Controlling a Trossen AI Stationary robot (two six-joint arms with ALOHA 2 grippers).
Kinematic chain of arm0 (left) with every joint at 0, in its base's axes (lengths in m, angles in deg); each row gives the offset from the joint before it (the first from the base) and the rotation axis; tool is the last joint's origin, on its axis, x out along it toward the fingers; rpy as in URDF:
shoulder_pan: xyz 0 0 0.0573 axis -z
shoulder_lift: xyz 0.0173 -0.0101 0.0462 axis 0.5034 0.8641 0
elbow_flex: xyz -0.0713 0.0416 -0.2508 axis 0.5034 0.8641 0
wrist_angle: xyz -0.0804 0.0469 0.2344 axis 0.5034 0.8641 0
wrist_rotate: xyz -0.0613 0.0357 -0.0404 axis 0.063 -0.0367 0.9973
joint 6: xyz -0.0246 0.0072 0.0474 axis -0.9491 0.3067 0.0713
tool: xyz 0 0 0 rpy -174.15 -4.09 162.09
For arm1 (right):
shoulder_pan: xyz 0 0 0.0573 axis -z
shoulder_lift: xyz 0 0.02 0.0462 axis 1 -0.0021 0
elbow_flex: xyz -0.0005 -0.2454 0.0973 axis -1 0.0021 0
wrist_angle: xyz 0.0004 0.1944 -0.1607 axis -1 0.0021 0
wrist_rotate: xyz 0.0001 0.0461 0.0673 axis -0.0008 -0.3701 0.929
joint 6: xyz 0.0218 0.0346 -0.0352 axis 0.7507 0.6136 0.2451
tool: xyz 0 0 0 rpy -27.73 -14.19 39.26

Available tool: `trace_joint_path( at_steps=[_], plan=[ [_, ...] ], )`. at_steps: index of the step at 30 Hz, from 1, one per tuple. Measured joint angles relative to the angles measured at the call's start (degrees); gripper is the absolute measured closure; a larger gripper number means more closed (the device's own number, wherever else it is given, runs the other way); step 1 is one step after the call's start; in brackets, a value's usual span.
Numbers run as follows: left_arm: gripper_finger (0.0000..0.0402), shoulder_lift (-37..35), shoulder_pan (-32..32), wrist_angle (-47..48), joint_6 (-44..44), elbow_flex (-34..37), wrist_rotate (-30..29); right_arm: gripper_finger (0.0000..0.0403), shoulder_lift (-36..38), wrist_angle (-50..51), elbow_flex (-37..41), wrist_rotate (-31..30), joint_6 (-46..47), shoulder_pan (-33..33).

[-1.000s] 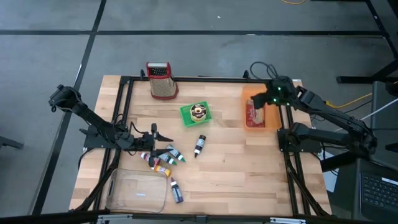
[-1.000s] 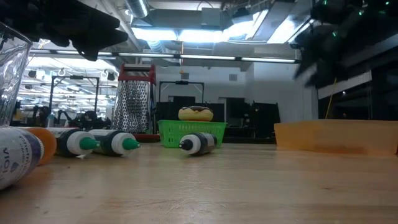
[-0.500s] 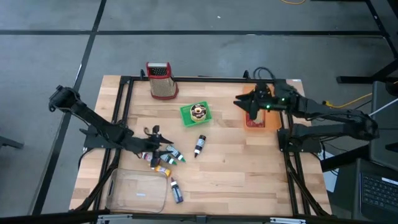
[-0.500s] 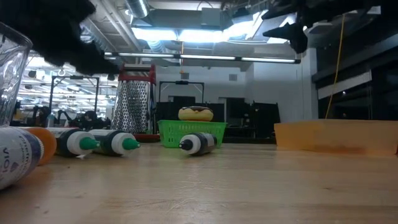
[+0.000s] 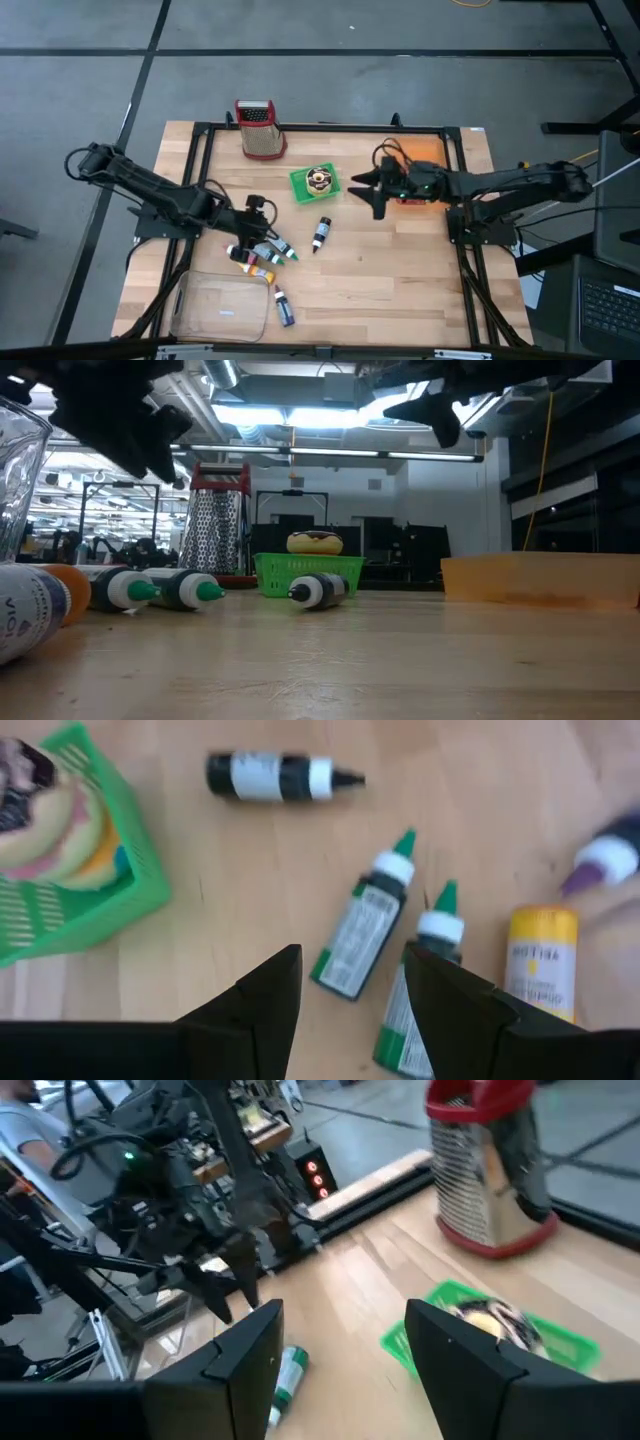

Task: Pick & Place Food Item
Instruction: Put the top green food coloring bottle into the transparent bin

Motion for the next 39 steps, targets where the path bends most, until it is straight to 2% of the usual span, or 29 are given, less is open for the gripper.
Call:
trace_joint_path(
  at_steps=[8,17,23,31,39],
  plan=[
    [0.0227,10.70,-1.68,2.03,6.46,-2.02,3.73,0.0190,-7.25,-10.97,0.00,-1.26,-2.02,-3.56],
    [0.0227,21.27,-3.55,3.22,13.40,-5.78,4.27,0.0190,-8.20,-14.60,0.02,-1.67,-3.04,-4.44],
    [0.0227,23.42,-5.82,3.20,15.14,-6.26,4.22,0.0190,-8.20,-14.50,0.02,-1.26,-3.06,-5.30],
    [0.0227,24.15,-8.06,1.02,16.69,-6.26,7.65,0.0190,-8.20,-14.30,0.02,-1.27,-3.43,-6.97],
    [0.0227,25.00,-8.29,0.08,19.04,-6.27,10.00,0.0190,-8.20,-14.50,0.02,-4.07,-3.41,-7.99]
  ],
)
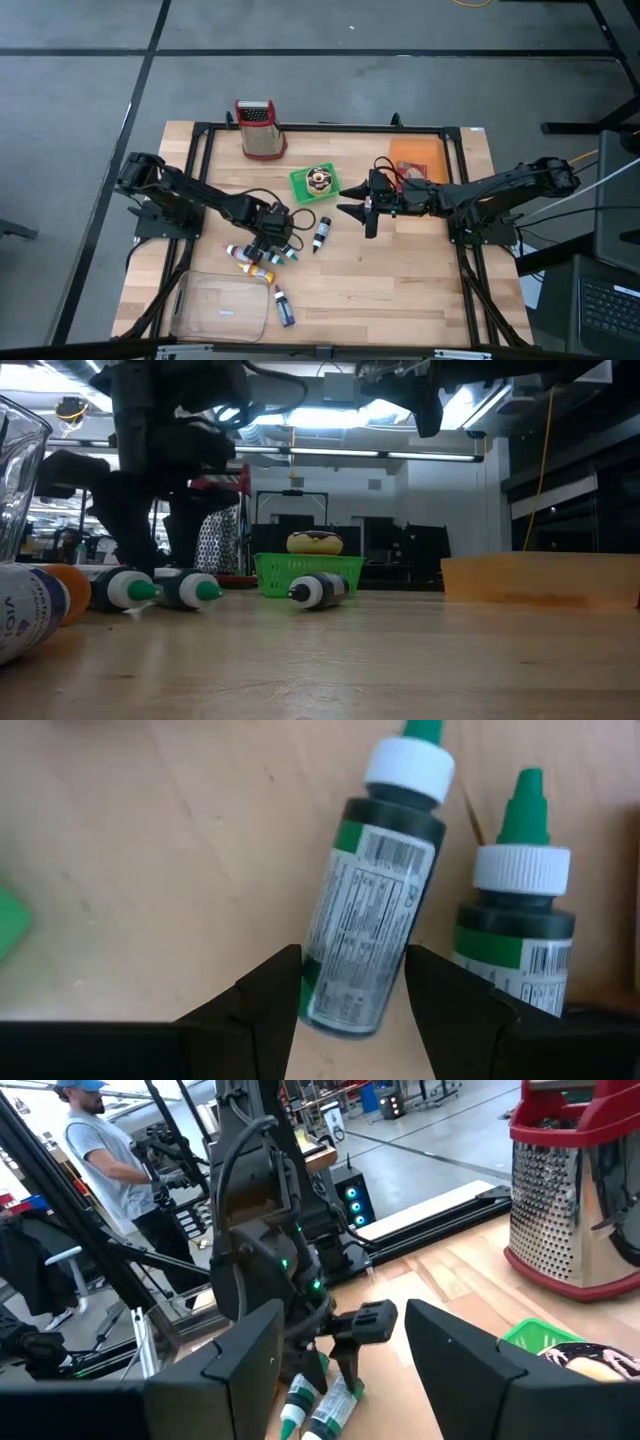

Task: Pick & Place Food Item
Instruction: Put the top green food coloring bottle into the transparent bin

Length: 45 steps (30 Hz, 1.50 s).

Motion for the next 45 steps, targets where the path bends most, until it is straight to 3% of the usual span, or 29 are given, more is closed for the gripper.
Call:
trace_joint_path(
  at_steps=[8,12,17,26,35,45],
  plan=[
    [0.0228,5.78,-0.04,-0.35,2.74,-0.26,0.51,0.0190,0.00,-0.87,0.00,-0.67,-0.04,-0.03],
    [0.0248,6.82,-0.02,0.29,3.02,-0.25,0.25,0.0190,0.00,-0.85,0.00,-1.49,-0.07,-0.03],
    [0.0291,4.91,-0.01,3.11,-0.30,-1.67,-1.94,0.0190,0.00,-0.44,0.00,-1.65,-0.49,-0.03],
    [0.0291,-2.40,0.53,15.35,-2.48,-8.78,-3.78,0.0190,0.00,-0.90,0.02,-1.66,-1.53,0.01],
    [0.0293,-8.05,9.69,28.73,-12.79,-14.67,-3.59,0.0190,0.00,-0.85,0.02,-1.65,-2.60,0.03],
    [0.0294,-8.39,21.60,31.88,-29.04,-20.50,-3.99,0.0190,0.00,-0.87,0.02,-1.65,-2.58,0.03]
  ],
)
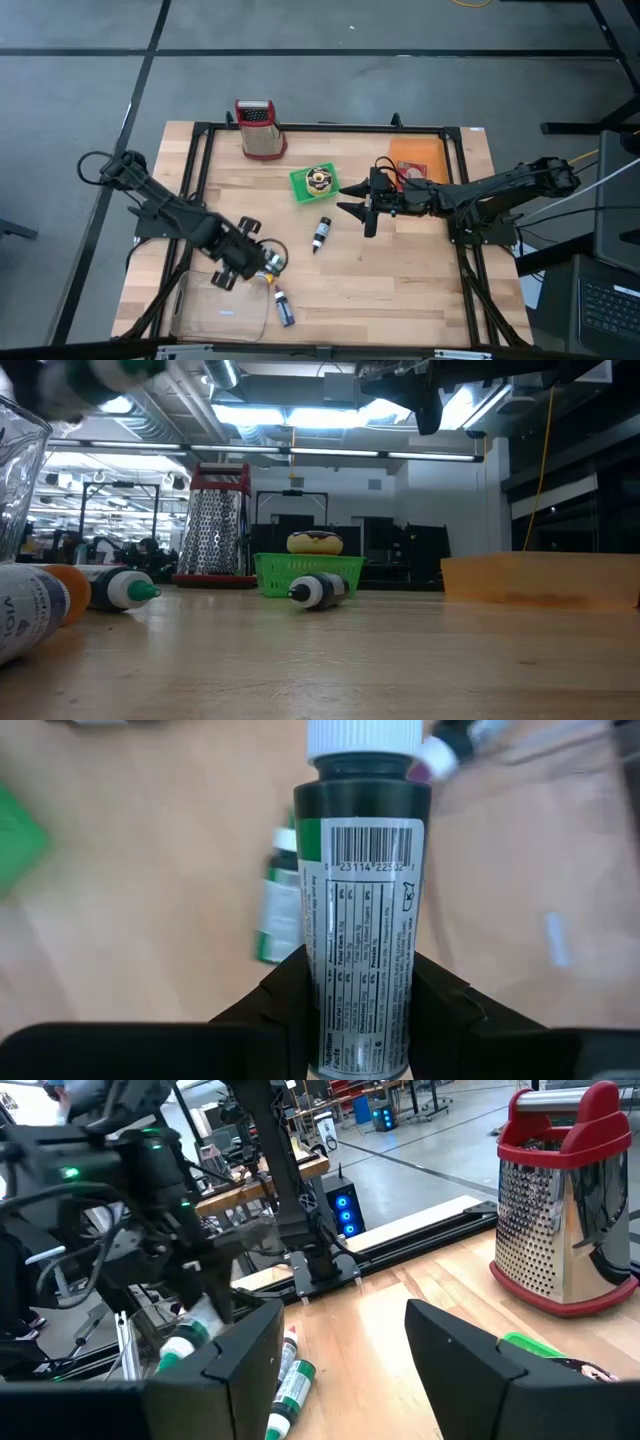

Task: Pick & Place Food Item
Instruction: Put the top green food coloring bottle into the transparent bin

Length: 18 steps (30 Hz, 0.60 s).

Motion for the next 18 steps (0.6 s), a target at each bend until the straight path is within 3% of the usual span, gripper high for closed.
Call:
trace_joint_path(
  at_steps=[10,18],
  plan=[
    [0.0294,0.03,11.96,-0.67,-22.97,0.00,0.92,0.0190,0.00,-1.52,0.00,0.19,-0.44,0.43],
    [0.0293,3.31,18.87,-3.27,-36.02,0.00,-0.14,0.0190,0.00,-3.49,0.00,0.91,-2.16,2.09]
  ],
)
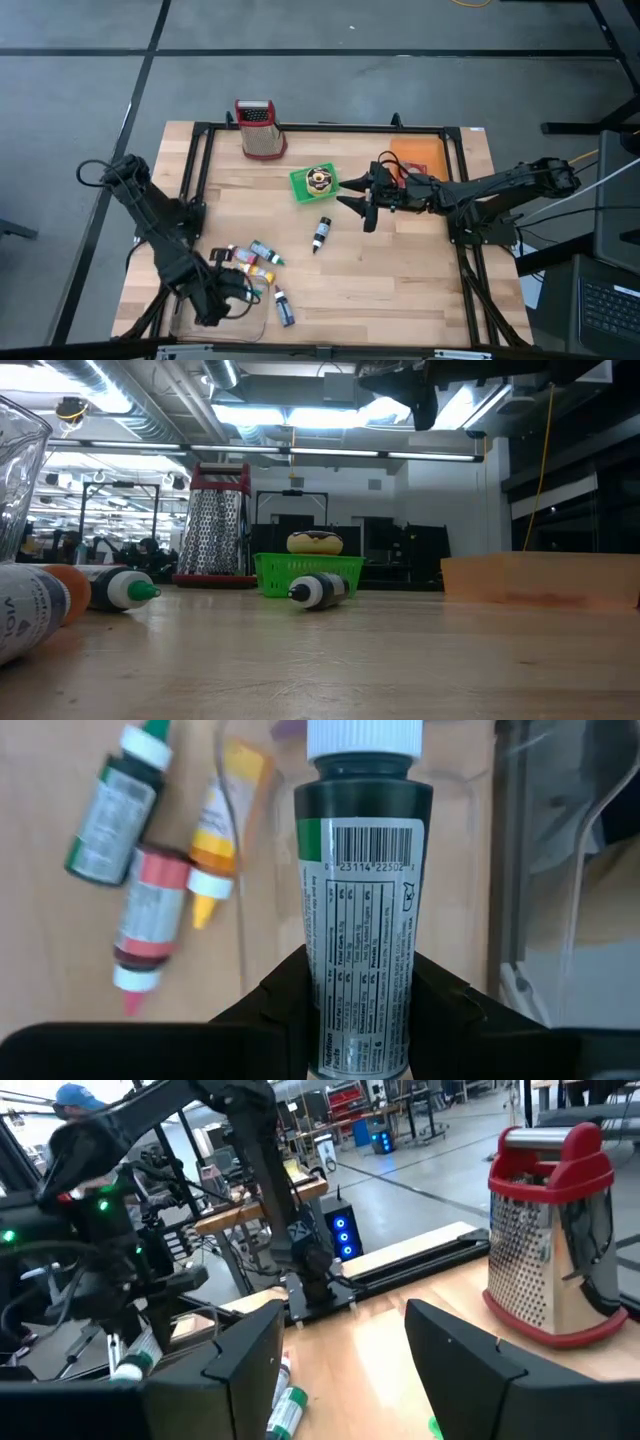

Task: Pick & Place Food Item
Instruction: Put the top green food coloring bottle into the transparent bin

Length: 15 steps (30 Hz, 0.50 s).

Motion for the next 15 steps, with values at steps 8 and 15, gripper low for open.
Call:
trace_joint_path(
  at_steps=[8,15],
  plan=[
    [0.0290,7.91,2.35,-4.22,-4.45,0.00,2.11,0.0190,0.00,-0.51,0.00,1.80,-0.61,1.02],
    [0.0290,13.39,2.35,-9.92,-10.18,0.02,2.44,0.0190,0.00,-0.49,0.00,3.20,-0.61,1.01]
  ],
)
